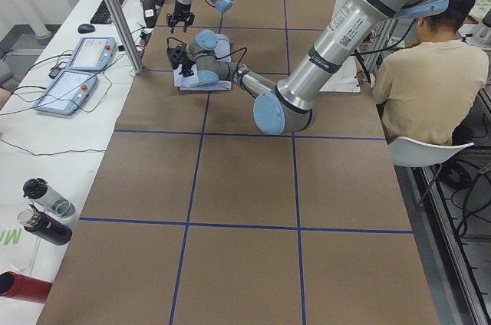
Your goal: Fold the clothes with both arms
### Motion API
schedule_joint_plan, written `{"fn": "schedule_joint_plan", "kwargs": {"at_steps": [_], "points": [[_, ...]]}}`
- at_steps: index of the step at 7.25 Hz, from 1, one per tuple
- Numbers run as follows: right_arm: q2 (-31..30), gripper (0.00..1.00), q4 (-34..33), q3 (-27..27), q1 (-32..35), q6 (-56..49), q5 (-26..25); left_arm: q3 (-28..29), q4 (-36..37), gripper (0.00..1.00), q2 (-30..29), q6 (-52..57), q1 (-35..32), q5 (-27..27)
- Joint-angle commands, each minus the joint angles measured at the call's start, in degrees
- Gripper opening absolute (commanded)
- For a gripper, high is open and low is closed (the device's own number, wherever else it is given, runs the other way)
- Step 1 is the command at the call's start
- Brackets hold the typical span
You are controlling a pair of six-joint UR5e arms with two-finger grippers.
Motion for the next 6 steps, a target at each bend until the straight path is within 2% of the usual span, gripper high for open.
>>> {"fn": "schedule_joint_plan", "kwargs": {"at_steps": [1,2,3,4,5,6], "points": [[-0.42,0.99,-0.08,0.23,1.33,-2.77,1.02,-2.32,0.05,0.89,0.23,1.39,-1.79,-4.28],[-1.73,0.99,-0.51,1.36,2.98,-6.27,3.29,-6.0,0.66,0.89,3.02,3.14,-1.97,-8.23],[-6.53,0.99,-0.78,5.55,5.7,-12.57,7.49,-13.87,0.93,0.89,9.67,7.95,-2.06,-10.1],[-11.45,0.99,-2.26,9.16,8.07,-20.47,11.18,-20.47,5.89,0.89,14.17,16.26,-3.02,-12.2],[-16.54,0.99,-5.58,13.81,10.53,-30.73,12.79,-27.41,13.08,0.89,17.96,27.13,-3.81,-12.4],[-19.99,0.99,-9.53,15.86,14.3,-43.36,15.5,-35.05,17.94,0.89,24.35,37.94,-4.34,-12.66]]}}
